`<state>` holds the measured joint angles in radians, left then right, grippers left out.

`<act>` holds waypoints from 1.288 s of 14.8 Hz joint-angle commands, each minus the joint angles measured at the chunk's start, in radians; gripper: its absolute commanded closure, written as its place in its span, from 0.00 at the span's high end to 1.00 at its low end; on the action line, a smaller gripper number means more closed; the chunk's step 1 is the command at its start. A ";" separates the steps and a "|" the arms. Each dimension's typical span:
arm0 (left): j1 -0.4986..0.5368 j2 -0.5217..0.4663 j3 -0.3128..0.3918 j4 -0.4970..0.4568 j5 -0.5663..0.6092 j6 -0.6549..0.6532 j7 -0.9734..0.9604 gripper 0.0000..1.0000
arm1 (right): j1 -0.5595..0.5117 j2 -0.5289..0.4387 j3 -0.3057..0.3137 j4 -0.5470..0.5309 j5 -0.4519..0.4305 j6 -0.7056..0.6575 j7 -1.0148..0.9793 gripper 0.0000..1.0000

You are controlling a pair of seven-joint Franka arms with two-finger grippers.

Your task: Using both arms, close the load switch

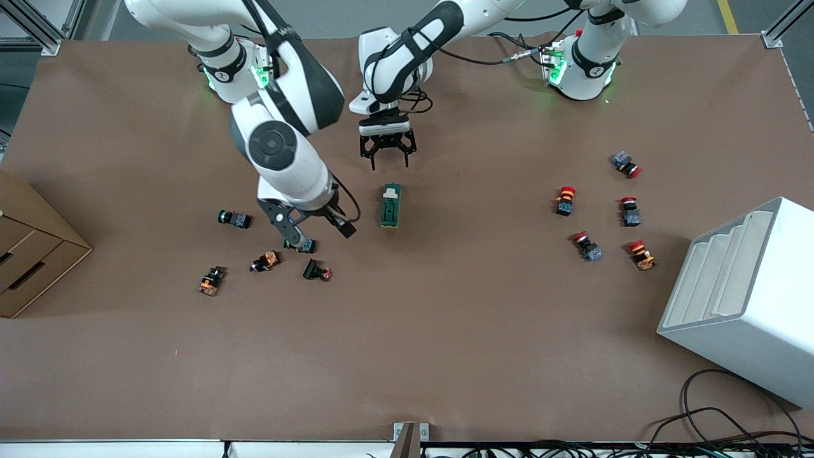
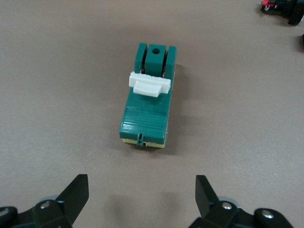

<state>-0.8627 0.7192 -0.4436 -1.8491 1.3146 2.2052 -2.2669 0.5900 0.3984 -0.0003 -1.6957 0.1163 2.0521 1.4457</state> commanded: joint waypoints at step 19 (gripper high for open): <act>-0.010 0.049 0.016 -0.068 0.396 -0.131 -0.207 0.99 | 0.275 0.125 -0.012 -0.285 0.017 0.565 0.357 1.00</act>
<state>-0.8685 0.7767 -0.4346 -1.9156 1.6927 2.0821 -2.4572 0.8483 0.5281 -0.0013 -1.9575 0.1227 2.5676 1.7813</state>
